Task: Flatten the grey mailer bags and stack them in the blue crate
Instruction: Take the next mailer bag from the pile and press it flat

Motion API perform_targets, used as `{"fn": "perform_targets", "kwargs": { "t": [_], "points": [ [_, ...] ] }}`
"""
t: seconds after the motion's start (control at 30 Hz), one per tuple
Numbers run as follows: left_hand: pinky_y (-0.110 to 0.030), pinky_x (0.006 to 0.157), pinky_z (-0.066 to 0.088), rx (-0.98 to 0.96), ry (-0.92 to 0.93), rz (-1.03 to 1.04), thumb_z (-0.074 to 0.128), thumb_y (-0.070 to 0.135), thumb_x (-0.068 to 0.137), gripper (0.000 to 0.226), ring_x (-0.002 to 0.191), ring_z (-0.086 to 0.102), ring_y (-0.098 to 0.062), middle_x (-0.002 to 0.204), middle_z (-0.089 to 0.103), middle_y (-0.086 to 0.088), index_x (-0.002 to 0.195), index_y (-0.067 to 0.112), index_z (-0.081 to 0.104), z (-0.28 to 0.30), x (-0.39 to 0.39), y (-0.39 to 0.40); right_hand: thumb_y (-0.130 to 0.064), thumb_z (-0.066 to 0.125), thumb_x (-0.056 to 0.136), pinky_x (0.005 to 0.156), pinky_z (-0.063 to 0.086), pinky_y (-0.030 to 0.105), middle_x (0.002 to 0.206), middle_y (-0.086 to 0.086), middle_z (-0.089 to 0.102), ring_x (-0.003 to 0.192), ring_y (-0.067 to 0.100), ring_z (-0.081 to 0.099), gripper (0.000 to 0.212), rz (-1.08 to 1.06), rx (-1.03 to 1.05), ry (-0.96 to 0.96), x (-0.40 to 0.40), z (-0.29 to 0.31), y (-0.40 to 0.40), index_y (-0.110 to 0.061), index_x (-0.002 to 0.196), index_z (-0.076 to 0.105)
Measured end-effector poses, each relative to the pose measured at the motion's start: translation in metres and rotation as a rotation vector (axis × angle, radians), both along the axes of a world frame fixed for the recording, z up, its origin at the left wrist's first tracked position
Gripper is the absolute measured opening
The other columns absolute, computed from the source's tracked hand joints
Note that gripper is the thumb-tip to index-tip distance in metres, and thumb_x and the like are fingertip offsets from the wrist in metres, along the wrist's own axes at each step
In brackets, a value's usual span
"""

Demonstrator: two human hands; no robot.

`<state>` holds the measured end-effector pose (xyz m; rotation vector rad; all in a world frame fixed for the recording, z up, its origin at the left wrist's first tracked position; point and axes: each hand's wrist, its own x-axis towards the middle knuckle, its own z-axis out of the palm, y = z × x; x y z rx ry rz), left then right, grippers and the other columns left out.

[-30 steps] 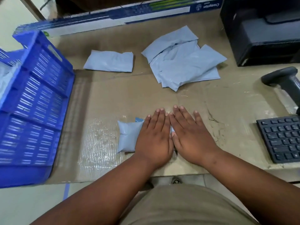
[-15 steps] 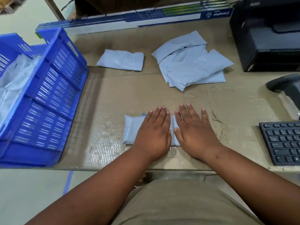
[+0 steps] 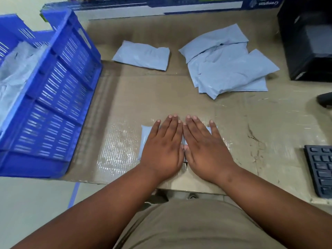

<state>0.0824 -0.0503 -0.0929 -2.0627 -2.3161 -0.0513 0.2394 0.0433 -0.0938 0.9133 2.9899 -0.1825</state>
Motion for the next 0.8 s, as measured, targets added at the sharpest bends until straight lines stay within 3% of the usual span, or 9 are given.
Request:
{"fn": "perform_targets", "kwargs": {
  "t": [0.3, 0.7, 0.8],
  "points": [
    [-0.051, 0.13, 0.014, 0.0, -0.048, -0.006, 0.031, 0.038, 0.106, 0.068, 0.163, 0.016, -0.029, 0.174, 0.022, -0.016, 0.165, 0.004, 0.028, -0.002, -0.003, 0.001, -0.043, 0.019, 0.107, 0.129, 0.008, 0.059, 0.177, 0.009, 0.008, 0.164, 0.025, 0.003, 0.069, -0.001, 0.003, -0.036, -0.002, 0.0, 0.0, -0.011, 0.168, 0.017],
    [-0.053, 0.13, 0.014, 0.022, -0.027, 0.022, 0.032, 0.039, 0.107, 0.063, 0.162, 0.02, -0.028, 0.172, 0.028, -0.014, 0.162, 0.007, 0.038, 0.012, -0.018, -0.016, -0.048, 0.011, 0.103, 0.129, 0.005, 0.061, 0.177, 0.008, 0.013, 0.163, 0.024, 0.01, 0.075, 0.002, -0.004, -0.072, -0.009, 0.012, 0.0, -0.013, 0.168, 0.022],
    [-0.052, 0.13, 0.015, 0.038, -0.039, 0.082, 0.033, 0.041, 0.108, 0.063, 0.162, 0.017, -0.028, 0.173, 0.025, -0.013, 0.162, 0.009, 0.038, 0.014, -0.035, -0.034, -0.046, 0.019, 0.104, 0.129, 0.007, 0.061, 0.175, 0.011, 0.02, 0.162, 0.026, 0.016, 0.071, 0.067, 0.012, -0.007, -0.026, 0.018, -0.014, -0.011, 0.164, 0.03]
  ]
}}
